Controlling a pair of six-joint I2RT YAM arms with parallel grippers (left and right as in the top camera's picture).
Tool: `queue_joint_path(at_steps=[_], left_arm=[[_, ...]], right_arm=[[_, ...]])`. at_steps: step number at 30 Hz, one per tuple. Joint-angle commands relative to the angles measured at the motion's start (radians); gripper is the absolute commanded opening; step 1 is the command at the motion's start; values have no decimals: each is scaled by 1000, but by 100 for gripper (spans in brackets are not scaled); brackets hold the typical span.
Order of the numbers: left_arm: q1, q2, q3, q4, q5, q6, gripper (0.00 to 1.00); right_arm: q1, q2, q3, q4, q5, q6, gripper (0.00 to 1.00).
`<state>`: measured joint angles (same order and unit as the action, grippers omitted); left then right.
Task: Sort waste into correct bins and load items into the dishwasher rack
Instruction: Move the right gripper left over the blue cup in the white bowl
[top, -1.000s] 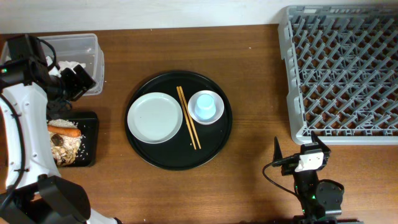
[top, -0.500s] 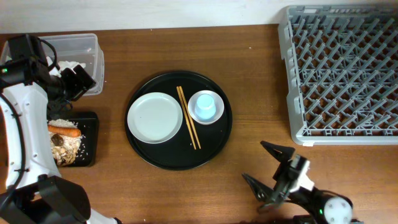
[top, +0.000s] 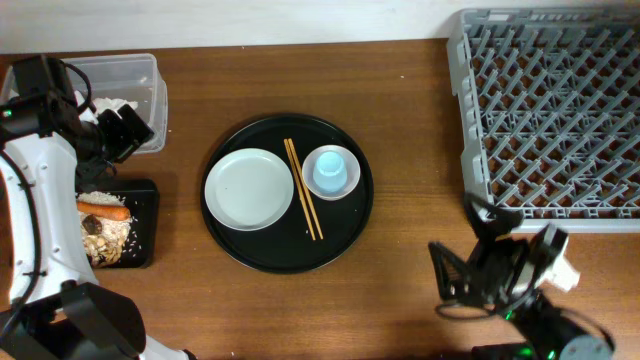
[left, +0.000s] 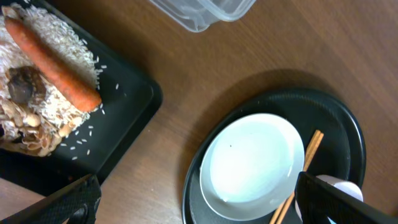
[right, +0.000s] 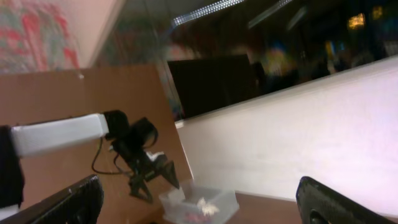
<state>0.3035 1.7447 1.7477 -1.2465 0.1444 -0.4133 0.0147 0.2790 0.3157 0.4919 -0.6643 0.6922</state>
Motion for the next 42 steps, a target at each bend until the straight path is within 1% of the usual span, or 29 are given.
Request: queue_joint_path(at_steps=[1, 4, 6, 8, 9, 10, 12, 13, 15, 16, 18, 20, 23, 25, 26, 28, 31, 33, 35, 37, 39, 42], left_arm=[[0, -27, 3, -1, -4, -13, 99], [0, -27, 3, -1, -3, -13, 99], [0, -27, 3, -1, -3, -13, 99], [0, -27, 3, -1, -4, -13, 99], [0, -27, 3, -1, -3, -13, 99], [0, -27, 3, -1, -3, -13, 99], [0, -27, 3, -1, -3, -13, 99], [0, -27, 3, -1, -3, -13, 99], [0, -27, 3, 0, -4, -13, 99], [0, -27, 3, -1, -3, -13, 99], [0, -27, 3, -1, -4, -13, 99], [0, -27, 3, -1, -3, -13, 99], [0, -27, 3, -1, -3, -13, 99], [0, -27, 3, -1, -3, -13, 99], [0, -27, 3, -1, -3, -13, 99], [0, -27, 3, 0, -3, -13, 99], [0, -27, 3, -1, -3, -13, 99], [0, -27, 3, -1, -4, -13, 99], [0, -27, 3, -1, -3, -13, 99], [0, -27, 3, -1, -3, -13, 99], [0, -27, 3, -1, -3, -13, 99], [0, -27, 3, -1, -3, -13, 99]], right_arm=[[-2, 247, 237, -106, -114, -94, 98], [0, 472, 460, -257, -228, -182, 98], [16, 608, 608, -408, -245, -260, 98], [54, 733, 755, -591, -224, -387, 98], [77, 785, 813, -679, -178, -432, 98], [111, 848, 885, -801, -88, -481, 98], [189, 966, 1011, -1027, 160, -531, 98], [219, 1009, 1052, -1101, 265, -531, 98], [263, 1075, 1100, -1178, 385, -531, 98], [294, 1129, 1123, -1204, 407, -530, 98], [315, 1168, 1125, -1195, 381, -518, 98], [333, 1212, 1125, -1148, 272, -508, 98], [347, 1270, 1125, -1032, 156, -507, 98], [363, 1321, 1125, -962, 155, -496, 98], [374, 1365, 1125, -924, 188, -467, 98], [386, 1429, 1125, -919, 272, -379, 98], [402, 1510, 1125, -933, 337, -360, 98], [423, 1538, 1125, -955, 441, -307, 98], [446, 1542, 1125, -977, 531, -305, 98], [486, 1541, 1125, -1007, 683, -284, 98], [514, 1542, 1125, -1020, 728, -284, 98], [570, 1542, 1125, -996, 695, -283, 98]])
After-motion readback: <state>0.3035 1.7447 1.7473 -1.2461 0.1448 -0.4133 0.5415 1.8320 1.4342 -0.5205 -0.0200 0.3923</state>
